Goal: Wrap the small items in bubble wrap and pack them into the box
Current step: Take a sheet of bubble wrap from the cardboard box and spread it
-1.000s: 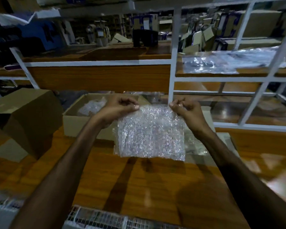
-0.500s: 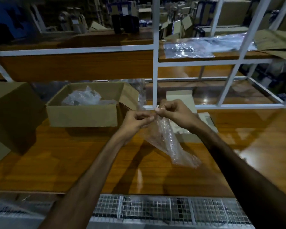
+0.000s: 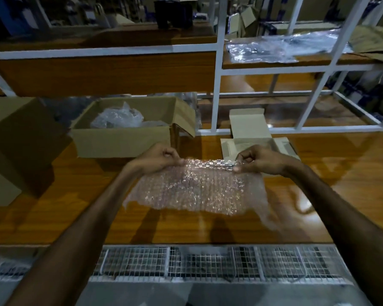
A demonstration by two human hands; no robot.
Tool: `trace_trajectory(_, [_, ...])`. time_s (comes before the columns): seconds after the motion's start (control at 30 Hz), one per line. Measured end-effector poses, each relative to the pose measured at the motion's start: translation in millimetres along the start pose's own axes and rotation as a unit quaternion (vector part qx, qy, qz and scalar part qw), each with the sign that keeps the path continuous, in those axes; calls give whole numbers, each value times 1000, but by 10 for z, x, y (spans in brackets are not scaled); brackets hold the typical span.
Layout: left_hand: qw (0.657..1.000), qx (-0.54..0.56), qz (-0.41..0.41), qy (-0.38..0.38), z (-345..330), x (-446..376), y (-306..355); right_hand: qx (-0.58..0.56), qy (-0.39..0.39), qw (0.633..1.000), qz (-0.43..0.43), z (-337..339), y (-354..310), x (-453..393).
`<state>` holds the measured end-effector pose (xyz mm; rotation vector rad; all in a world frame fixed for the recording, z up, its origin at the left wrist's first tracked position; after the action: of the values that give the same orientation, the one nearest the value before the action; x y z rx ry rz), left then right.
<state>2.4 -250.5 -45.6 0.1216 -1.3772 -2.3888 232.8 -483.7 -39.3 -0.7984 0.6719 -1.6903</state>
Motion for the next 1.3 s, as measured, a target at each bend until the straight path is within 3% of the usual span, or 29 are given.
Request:
trace_trajectory(0.17, [990, -62, 73, -102, 37, -47, -493, 20, -36, 998, -57, -19, 453, 156])
trace_trajectory(0.37, [980, -105, 129, -109, -187, -160, -1024, 102, -20, 974, -203, -55, 1070, 317])
trace_trajectory(0.57, [982, -104, 150, -53, -509, -235, -1314, 150, 76, 964, -206, -173, 1595, 330])
trace_trajectory(0.7, [979, -141, 143, 40, -732, -304, -1371, 197, 129, 946, -223, -271, 1852, 298])
trace_trajectory(0.77, [950, -261, 136, 99, -830, -286, -1351, 228, 156, 929, -245, -321, 1888, 328])
trace_trajectory(0.83, [897, -408, 121, 119, -981, -232, -1307, 321, 195, 896, -236, -407, 1852, 363])
trace_trajectory(0.87, [882, -441, 111, 125, -1084, -192, -1255, 350, 222, 884, -215, -488, 1795, 381])
trace_trajectory(0.93, [886, -431, 64, 156, -1358, -89, -1059, 356, 249, 883, -177, -684, 1658, 381])
trace_trajectory(1.03, [913, -373, 38, 162, -1889, -42, -900, 322, 203, 914, -140, -1138, 1488, 238])
trace_trajectory(1.13, [919, -362, 108, 111, -2338, -198, -992, 297, 135, 940, -98, -1583, 1415, -47])
trace_trajectory(1.23, [911, -378, 134, 98, -2469, -197, -1150, 339, 88, 932, -95, -1817, 1408, -143])
trace_trajectory(1.3, [906, -390, 129, 100, -2413, -122, -1232, 343, 113, 925, -119, -1836, 1459, -78])
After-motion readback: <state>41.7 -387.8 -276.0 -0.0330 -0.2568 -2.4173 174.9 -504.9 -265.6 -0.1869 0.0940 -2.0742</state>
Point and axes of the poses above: each hand's wrist, its own x-axis away from the middle knuckle, its own z-axis out of the back of the hand, y = z × x, the point moved 3 cm from there along -x, towards the middle knuckle
